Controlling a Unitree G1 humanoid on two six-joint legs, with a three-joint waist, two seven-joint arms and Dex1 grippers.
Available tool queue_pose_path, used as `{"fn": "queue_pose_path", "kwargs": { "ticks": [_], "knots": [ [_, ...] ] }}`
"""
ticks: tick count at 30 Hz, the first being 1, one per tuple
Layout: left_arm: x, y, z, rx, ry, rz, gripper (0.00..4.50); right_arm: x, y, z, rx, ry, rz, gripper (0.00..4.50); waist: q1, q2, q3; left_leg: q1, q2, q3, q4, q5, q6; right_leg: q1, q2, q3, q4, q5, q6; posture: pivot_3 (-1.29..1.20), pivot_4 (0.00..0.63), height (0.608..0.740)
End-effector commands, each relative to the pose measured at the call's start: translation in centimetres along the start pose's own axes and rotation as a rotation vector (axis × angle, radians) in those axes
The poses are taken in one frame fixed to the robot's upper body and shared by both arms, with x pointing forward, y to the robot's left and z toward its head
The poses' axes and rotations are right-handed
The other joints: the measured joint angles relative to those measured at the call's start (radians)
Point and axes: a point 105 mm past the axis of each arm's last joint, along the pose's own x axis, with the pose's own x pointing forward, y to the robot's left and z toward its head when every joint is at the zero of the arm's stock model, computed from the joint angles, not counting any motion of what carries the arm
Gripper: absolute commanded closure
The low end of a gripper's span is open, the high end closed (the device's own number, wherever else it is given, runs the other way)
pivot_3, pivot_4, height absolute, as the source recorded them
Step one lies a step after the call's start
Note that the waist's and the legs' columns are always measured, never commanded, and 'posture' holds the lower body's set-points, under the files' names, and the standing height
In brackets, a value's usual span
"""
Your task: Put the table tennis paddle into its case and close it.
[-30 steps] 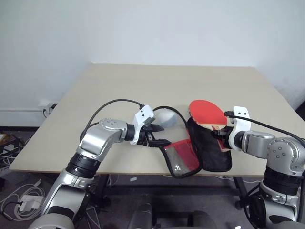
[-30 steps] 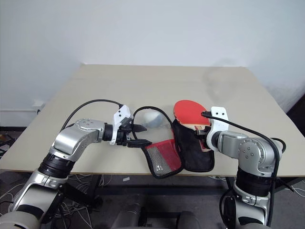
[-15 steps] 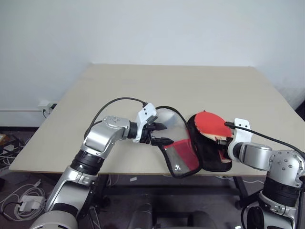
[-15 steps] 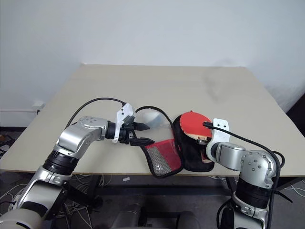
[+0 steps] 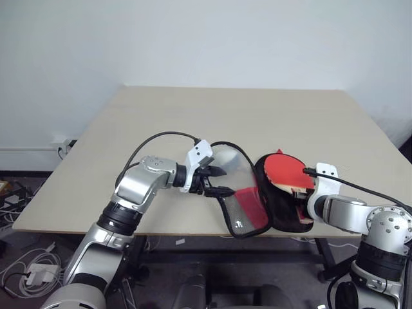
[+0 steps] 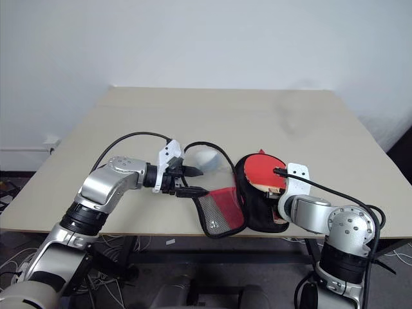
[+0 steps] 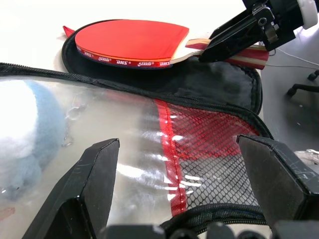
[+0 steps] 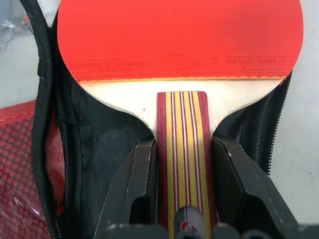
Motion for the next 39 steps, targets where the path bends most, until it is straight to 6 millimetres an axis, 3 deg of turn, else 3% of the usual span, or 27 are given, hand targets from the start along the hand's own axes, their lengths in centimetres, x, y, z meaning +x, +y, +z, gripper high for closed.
{"fn": "queue_pose_path", "kwargs": {
  "ticks": [1, 12, 22, 30, 35, 39],
  "knots": [
    [-0.1, 0.1, 1.5, 0.054, -0.023, 0.000, 0.49, -0.3, 0.7, 0.9, -0.005, -0.028, 0.017, 3.29, 0.000, 0.000, 0.000, 0.000, 0.000, 0.000, 0.000, 0.000, 0.000, 0.000, 0.000, 0.000, 0.000, 0.000, 0.000, 0.00, 0.000, 0.715],
    [-0.3, 0.1, 1.4, 0.055, -0.024, 0.006, 0.49, 0.6, 1.1, 0.5, 0.014, 0.008, -0.020, 3.29, 0.000, 0.000, 0.000, 0.000, 0.000, 0.000, 0.000, 0.000, 0.000, 0.000, 0.000, 0.000, 0.000, 0.000, 0.000, 0.00, 0.000, 0.715],
    [-0.5, 0.3, 1.4, 0.055, -0.025, 0.013, 0.49, 0.6, 0.8, 1.0, 0.024, 0.007, -0.014, 0.02, 0.000, 0.000, 0.000, 0.000, 0.000, 0.000, -0.001, 0.000, 0.000, 0.000, 0.000, 0.000, -0.001, 0.000, 0.000, 0.00, 0.000, 0.715],
    [-2.3, 1.0, 2.7, 0.013, -0.089, 0.026, 0.49, -4.3, 1.4, 8.1, -0.142, -0.278, 0.108, 0.02, 0.000, 0.003, 0.002, 0.000, 0.000, 0.000, -0.001, 0.000, 0.000, -0.001, 0.000, 0.000, -0.001, 0.000, 0.000, 0.00, 0.000, 0.715],
    [-5.1, 1.4, 2.9, -0.011, -0.118, 0.036, 0.49, -4.4, -0.6, 10.4, -0.101, -0.337, 0.045, 0.02, -0.006, 0.003, 0.002, 0.000, 0.001, 0.000, -0.002, 0.000, 0.000, -0.001, 0.001, 0.000, -0.002, -0.001, 0.000, 0.00, 0.000, 0.715],
    [-7.0, 1.7, 2.9, -0.026, -0.120, 0.054, 1.45, -3.6, -1.4, 10.4, -0.102, -0.330, 0.009, 0.00, -0.005, 0.003, 0.002, 0.000, 0.001, 0.001, -0.002, 0.000, 0.000, -0.001, 0.000, 0.000, -0.002, 0.000, 0.000, 0.00, 0.000, 0.715]
  ]
}}
